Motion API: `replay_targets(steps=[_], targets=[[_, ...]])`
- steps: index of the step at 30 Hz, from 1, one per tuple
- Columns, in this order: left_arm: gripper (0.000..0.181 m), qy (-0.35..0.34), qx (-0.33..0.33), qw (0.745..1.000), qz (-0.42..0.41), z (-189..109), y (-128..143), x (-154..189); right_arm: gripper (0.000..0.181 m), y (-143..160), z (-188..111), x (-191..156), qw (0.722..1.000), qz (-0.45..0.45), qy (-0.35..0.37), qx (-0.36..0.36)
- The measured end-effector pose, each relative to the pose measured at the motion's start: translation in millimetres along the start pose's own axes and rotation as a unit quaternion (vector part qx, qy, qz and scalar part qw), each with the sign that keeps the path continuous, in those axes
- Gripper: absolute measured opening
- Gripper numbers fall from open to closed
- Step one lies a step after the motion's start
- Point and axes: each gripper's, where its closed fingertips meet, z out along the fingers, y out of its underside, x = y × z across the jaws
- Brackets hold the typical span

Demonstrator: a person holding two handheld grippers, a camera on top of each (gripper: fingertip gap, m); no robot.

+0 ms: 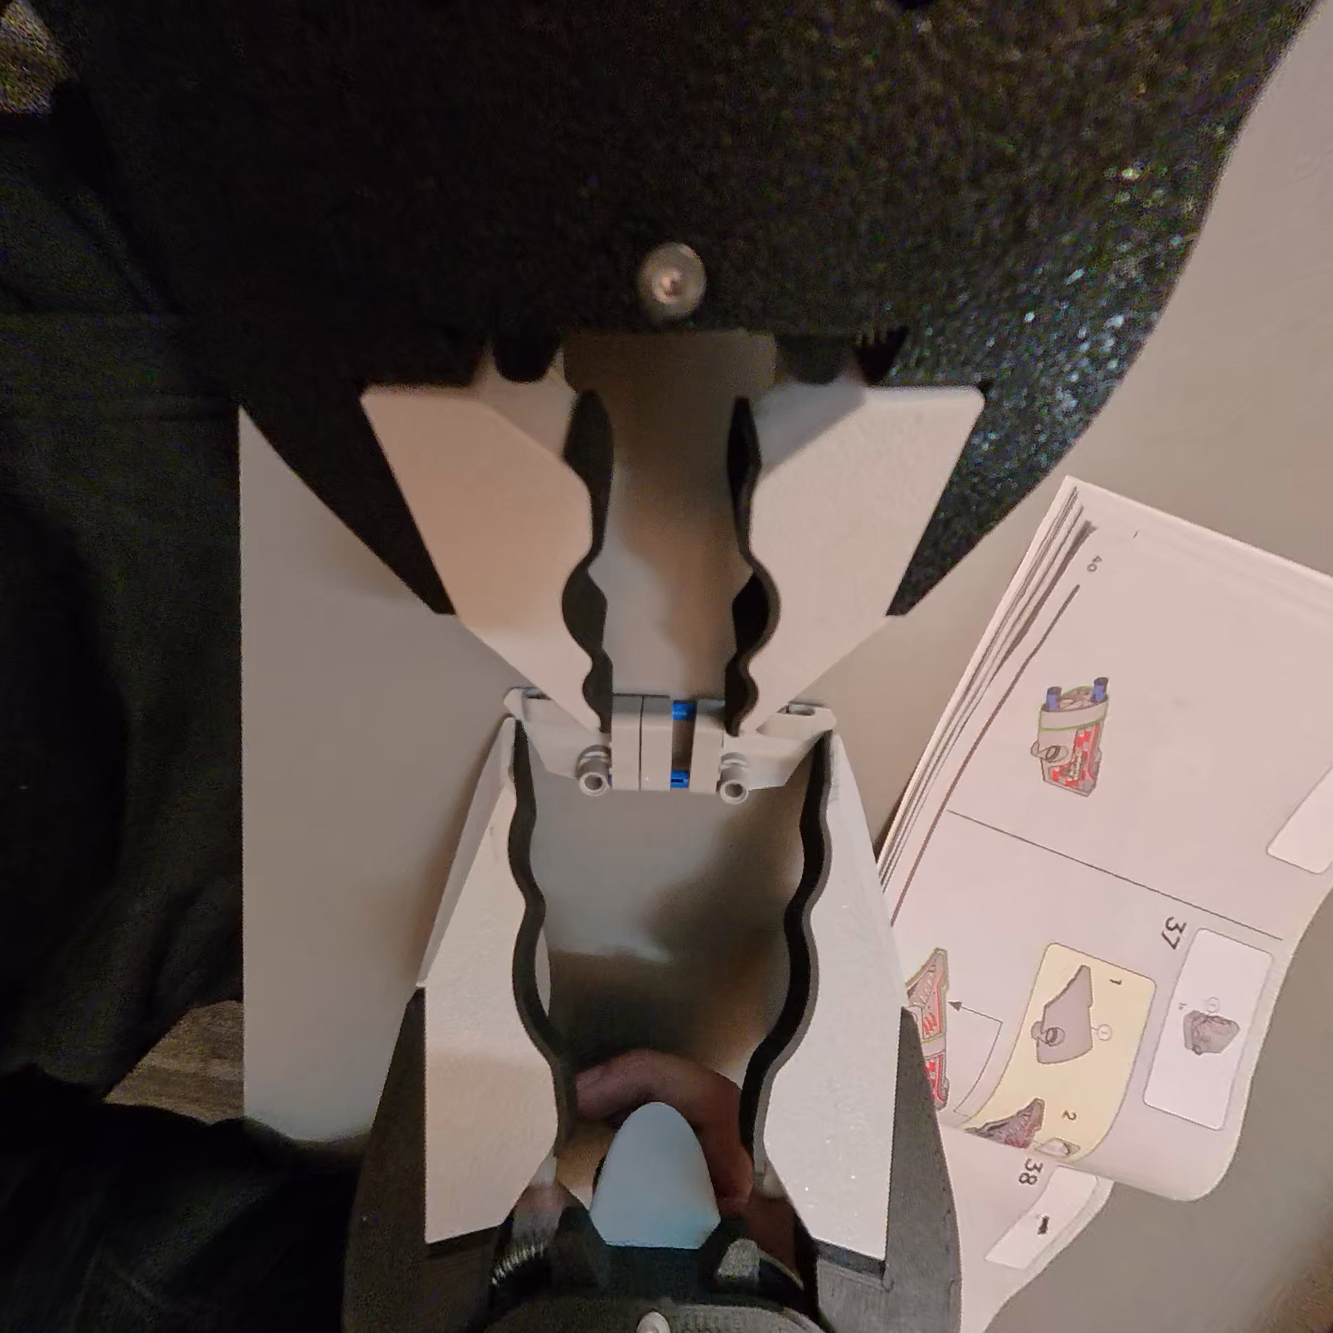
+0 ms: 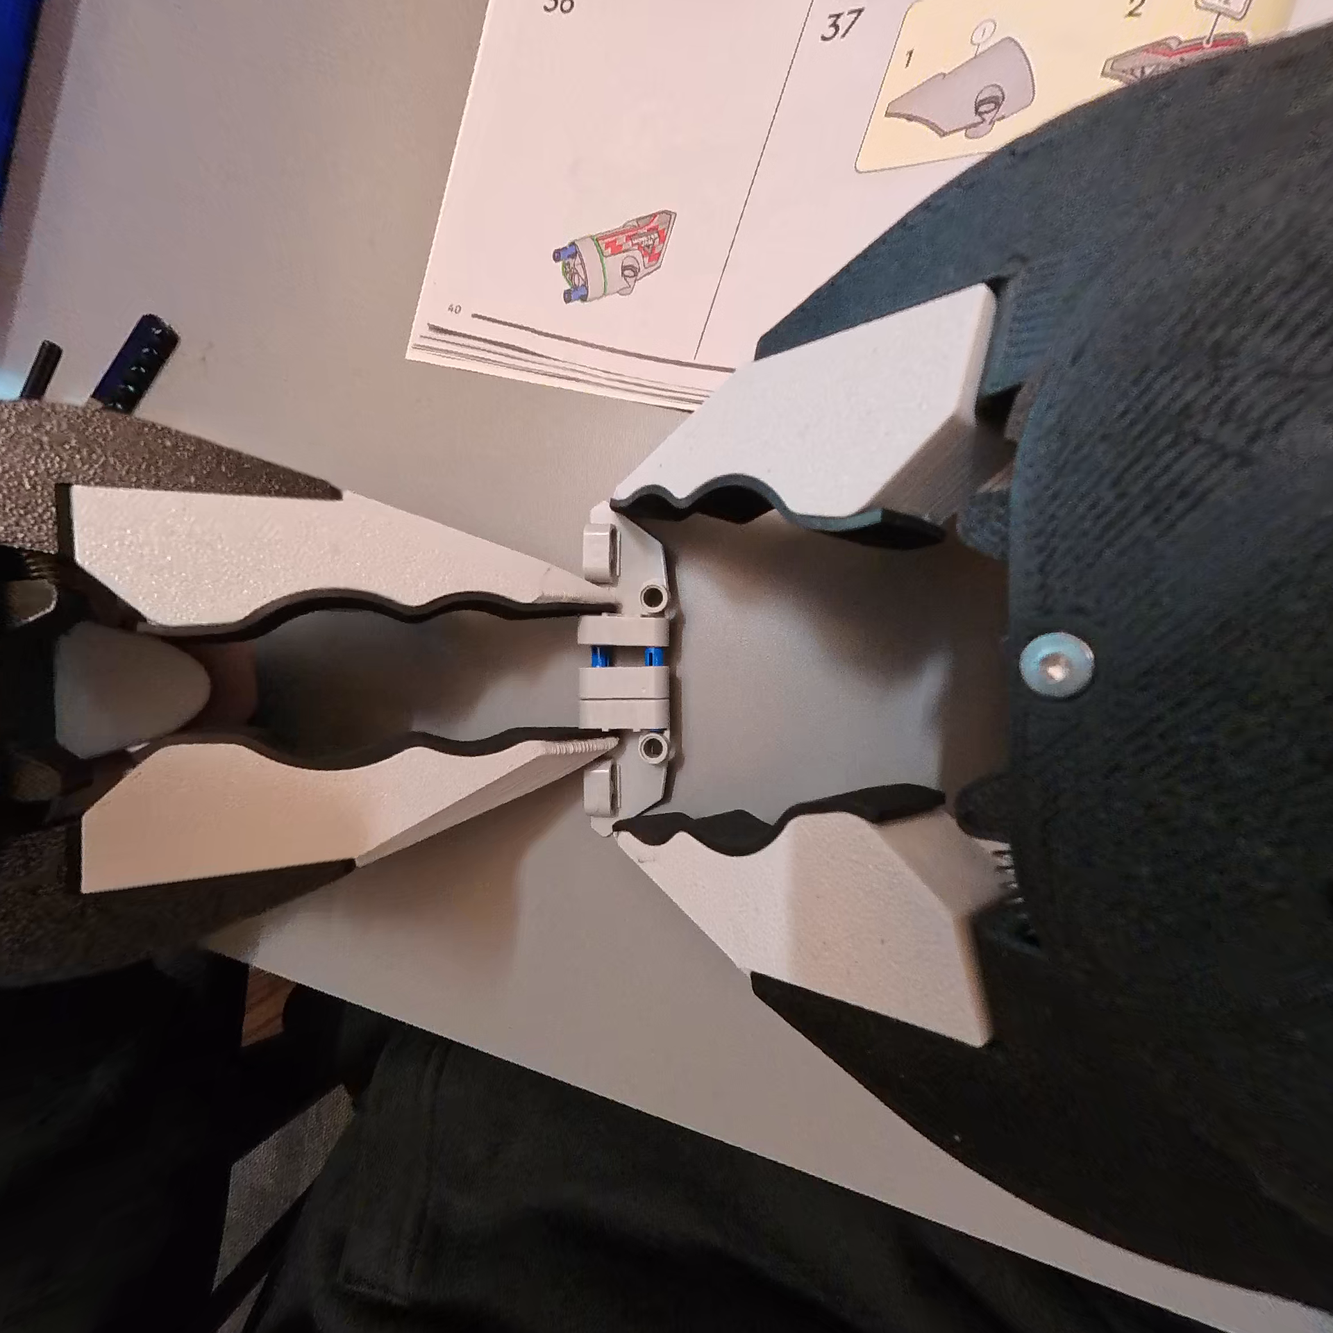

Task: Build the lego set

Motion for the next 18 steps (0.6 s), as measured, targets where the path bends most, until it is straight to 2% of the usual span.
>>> replay_targets(steps=[1,3,9,10,12,18], targets=[[0.029,-0.011,0.0,1.0,0.007,0.2,0.0,-0.5,0.081,0.0,0.0,-0.1,1.0,0.0,0.0,0.0],[0.029,-0.028,-0.002,1.0,0.011,0.5,0.0,-1.0,0.081,-0.1,0.0,-1.0,1.0,-0.001,-0.003,0.0],[0.029,-0.022,-0.003,1.0,0.004,0.1,0.6,-0.3,0.076,-0.2,0.0,-1.8,1.0,-0.002,-0.005,0.001],[0.023,-0.02,-0.003,1.0,0.004,-0.1,0.8,0.3,0.074,-1.3,-0.6,-3.5,1.0,-0.004,-0.009,0.004],[0.022,-0.021,-0.004,1.0,0.007,-0.3,1.2,0.8,0.071,-1.0,-0.4,-3.7,1.0,-0.005,-0.006,0.003],[0.022,-0.022,-0.002,1.0,0.017,-0.4,0.3,2.2,0.071,-1.1,-0.1,-4.1,1.0,-0.005,-0.003,0.002]])
